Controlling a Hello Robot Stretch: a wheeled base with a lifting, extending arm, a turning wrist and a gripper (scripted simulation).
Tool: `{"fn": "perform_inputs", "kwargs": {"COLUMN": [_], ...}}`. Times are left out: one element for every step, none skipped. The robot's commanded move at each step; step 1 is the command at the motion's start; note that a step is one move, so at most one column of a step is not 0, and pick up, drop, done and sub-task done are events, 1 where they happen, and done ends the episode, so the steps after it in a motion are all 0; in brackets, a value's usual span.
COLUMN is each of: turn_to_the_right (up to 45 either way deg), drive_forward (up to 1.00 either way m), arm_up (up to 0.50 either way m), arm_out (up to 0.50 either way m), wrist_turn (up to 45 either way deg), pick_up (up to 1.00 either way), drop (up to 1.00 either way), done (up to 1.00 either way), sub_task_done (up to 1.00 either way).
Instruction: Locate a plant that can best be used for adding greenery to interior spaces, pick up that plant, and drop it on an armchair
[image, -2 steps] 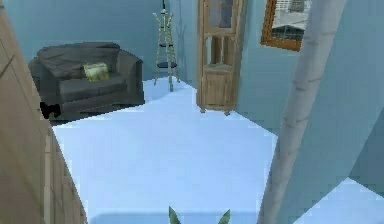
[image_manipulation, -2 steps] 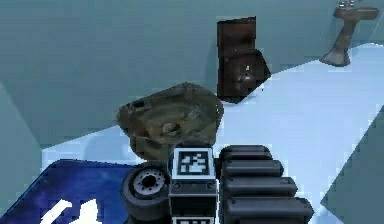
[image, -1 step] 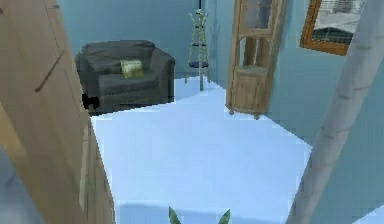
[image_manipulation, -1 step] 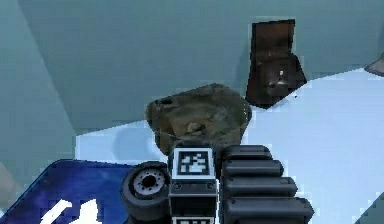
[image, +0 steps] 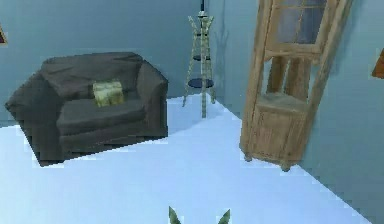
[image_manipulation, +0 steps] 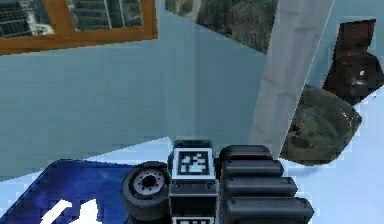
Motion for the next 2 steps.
{"fn": "perform_inputs", "kwargs": {"turn_to_the_right": [-21.0, 0.0], "drive_forward": [0.00, 0.05], "arm_up": [0.00, 0.00], "arm_out": [0.00, 0.00], "wrist_turn": [0.0, 0.0], "pick_up": [0.00, 0.00], "drop": [0.00, 0.00], "done": [0.00, 0.00], "sub_task_done": [0.00, 0.00]}}
